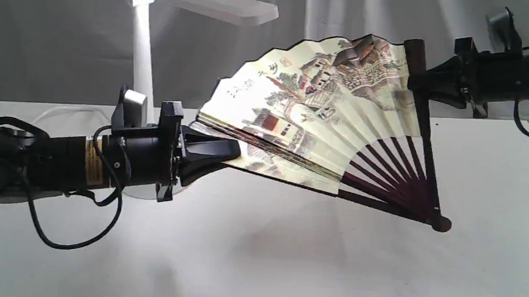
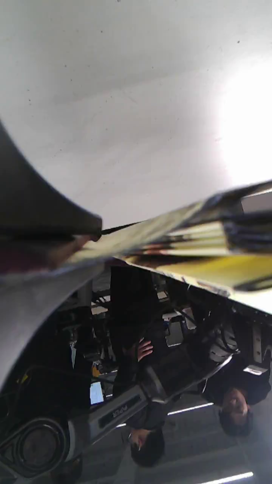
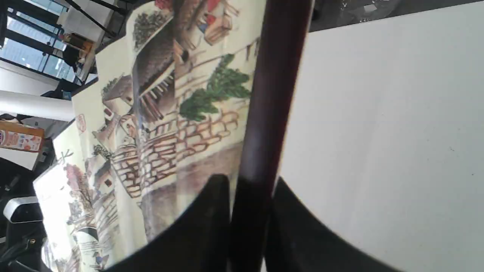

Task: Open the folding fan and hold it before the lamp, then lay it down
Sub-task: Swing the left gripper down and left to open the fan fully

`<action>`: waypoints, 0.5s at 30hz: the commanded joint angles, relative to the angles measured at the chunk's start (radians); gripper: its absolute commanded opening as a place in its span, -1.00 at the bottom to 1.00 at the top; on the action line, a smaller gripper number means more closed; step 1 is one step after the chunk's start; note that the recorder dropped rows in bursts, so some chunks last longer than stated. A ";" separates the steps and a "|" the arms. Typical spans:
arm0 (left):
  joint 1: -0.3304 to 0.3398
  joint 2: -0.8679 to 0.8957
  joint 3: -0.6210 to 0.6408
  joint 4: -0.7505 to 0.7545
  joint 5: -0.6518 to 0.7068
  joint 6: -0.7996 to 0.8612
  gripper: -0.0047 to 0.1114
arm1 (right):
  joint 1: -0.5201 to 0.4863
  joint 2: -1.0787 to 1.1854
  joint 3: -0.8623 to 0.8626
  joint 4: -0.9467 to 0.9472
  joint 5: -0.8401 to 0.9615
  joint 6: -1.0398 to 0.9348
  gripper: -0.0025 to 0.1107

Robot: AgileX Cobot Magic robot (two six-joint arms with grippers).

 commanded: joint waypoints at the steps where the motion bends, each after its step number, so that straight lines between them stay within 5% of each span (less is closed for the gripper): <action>1: -0.002 -0.046 0.038 0.073 -0.056 0.014 -0.92 | -0.015 -0.003 0.000 -0.005 -0.056 -0.039 -0.96; 15: -0.002 -0.131 0.170 0.073 -0.056 0.070 -0.92 | -0.015 -0.003 0.000 -0.005 -0.070 -0.038 -0.96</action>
